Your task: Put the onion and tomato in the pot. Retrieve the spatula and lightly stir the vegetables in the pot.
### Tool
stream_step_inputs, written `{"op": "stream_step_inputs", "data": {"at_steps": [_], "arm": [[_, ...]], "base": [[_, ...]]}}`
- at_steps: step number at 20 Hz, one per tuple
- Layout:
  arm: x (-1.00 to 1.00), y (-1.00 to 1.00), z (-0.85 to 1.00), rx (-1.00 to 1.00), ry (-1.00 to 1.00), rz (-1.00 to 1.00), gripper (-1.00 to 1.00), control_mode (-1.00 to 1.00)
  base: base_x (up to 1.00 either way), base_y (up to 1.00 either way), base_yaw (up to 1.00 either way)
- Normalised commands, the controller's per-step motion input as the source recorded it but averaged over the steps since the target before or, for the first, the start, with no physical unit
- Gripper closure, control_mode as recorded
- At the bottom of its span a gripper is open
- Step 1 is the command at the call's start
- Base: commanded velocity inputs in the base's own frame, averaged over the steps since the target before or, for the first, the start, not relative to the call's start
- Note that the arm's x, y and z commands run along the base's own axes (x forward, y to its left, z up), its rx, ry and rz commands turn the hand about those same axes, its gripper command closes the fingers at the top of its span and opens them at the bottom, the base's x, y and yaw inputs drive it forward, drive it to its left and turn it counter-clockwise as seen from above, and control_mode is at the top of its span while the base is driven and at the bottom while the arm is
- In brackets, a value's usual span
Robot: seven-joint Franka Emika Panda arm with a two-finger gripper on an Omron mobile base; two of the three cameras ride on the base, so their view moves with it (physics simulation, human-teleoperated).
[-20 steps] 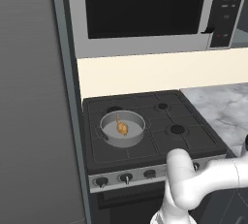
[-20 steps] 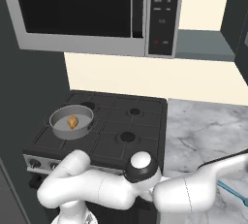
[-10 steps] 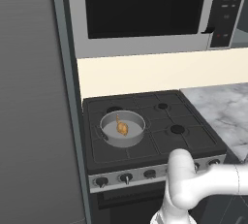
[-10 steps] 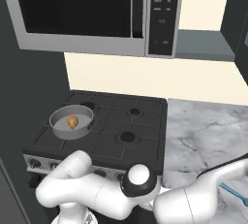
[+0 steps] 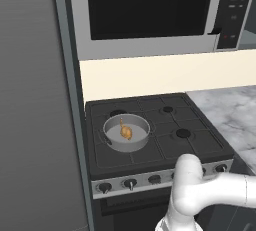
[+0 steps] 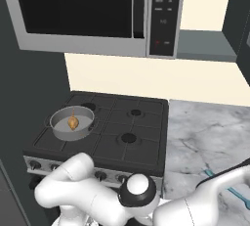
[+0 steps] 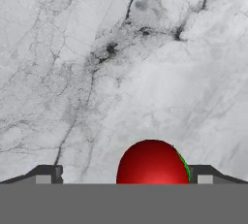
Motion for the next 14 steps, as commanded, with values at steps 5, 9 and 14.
{"op": "stream_step_inputs", "data": {"at_steps": [5,9,14], "arm": [[0.0,0.0,-0.17,0.01,0.06,0.0,-1.0,-1.0],[0.0,0.0,-0.07,0.0,0.06,0.0,1.0,-1.0],[0.0,0.0,-0.05,0.0,0.04,0.0,1.0,-1.0]], "base": [[0.0,0.0,0.0],[0.0,0.0,0.0],[0.0,0.0,0.0]]}}
